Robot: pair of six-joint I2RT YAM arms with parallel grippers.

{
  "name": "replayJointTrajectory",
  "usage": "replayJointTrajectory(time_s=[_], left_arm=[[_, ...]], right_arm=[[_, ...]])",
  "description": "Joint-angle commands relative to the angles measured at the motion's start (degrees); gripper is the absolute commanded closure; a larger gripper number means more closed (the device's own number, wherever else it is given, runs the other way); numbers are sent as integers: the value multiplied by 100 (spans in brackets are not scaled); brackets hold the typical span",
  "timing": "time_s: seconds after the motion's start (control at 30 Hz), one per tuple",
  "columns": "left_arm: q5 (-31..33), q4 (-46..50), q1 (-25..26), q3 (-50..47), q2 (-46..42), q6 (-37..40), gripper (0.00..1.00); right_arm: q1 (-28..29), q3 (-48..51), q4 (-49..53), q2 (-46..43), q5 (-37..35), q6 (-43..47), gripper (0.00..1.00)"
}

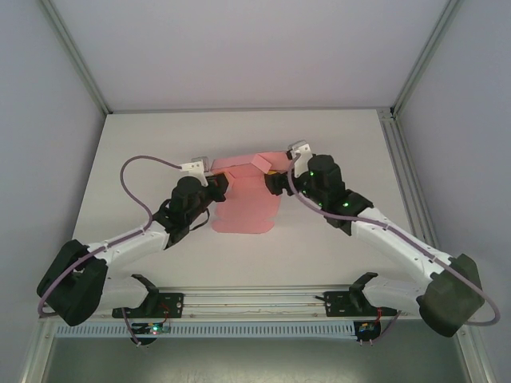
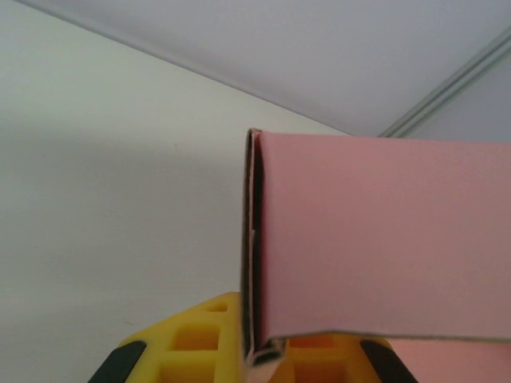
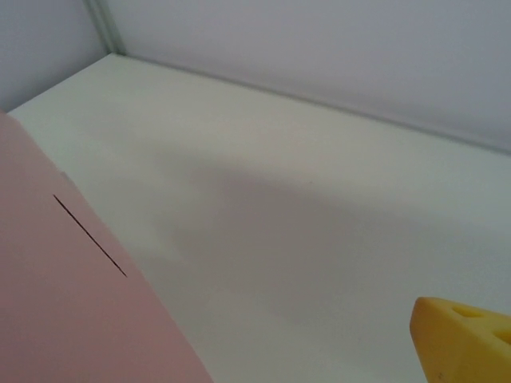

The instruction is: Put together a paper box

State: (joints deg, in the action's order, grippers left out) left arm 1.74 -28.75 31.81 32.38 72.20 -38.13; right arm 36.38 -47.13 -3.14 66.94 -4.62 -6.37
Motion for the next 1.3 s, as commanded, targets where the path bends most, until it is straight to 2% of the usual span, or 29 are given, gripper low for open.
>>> replayJointTrajectory(time_s=[0.0,0.1,0.17,0.27,0.37,0.47,0.6,0.73,0.8,0.87,1.03,1.13,1.27], left_arm=[[-526,-927,102,125,2,-324,100],[-488,-802,92,187,-21,-362,100],[-364,-645,94,183,-70,-292,100],[17,-246,88,169,-226,-173,100],[364,133,32,85,-387,-53,100],[390,186,-116,-105,-545,-20,100],[129,346,-194,-194,-766,217,100],[-204,505,-199,-171,-871,473,100],[-308,486,-198,-196,-898,480,100],[-392,495,-194,-197,-901,522,100],[-397,486,-193,-169,-818,538,100],[-330,512,-196,-133,-767,530,100],[-189,560,-194,-88,-708,513,100]], right_arm=[[499,355,-960,280,-1326,366,2],[676,413,-1184,362,-2155,516,2],[652,435,-1168,260,-2269,512,2],[583,459,-827,-243,-1653,606,2],[481,414,-16,-1042,-847,678,2],[274,427,735,-1930,-306,597,2],[-539,289,1365,-2824,-36,246,2],[-1896,-281,1938,-2655,665,198,2],[-2586,-664,2219,-2156,1547,127,5],[-2890,-911,2134,-1616,2549,63,11],[-2551,-1164,1598,-628,4156,-162,20],[-2030,-1260,1684,-378,4293,249,27],[-1482,-1251,1904,-339,4578,749,41]])
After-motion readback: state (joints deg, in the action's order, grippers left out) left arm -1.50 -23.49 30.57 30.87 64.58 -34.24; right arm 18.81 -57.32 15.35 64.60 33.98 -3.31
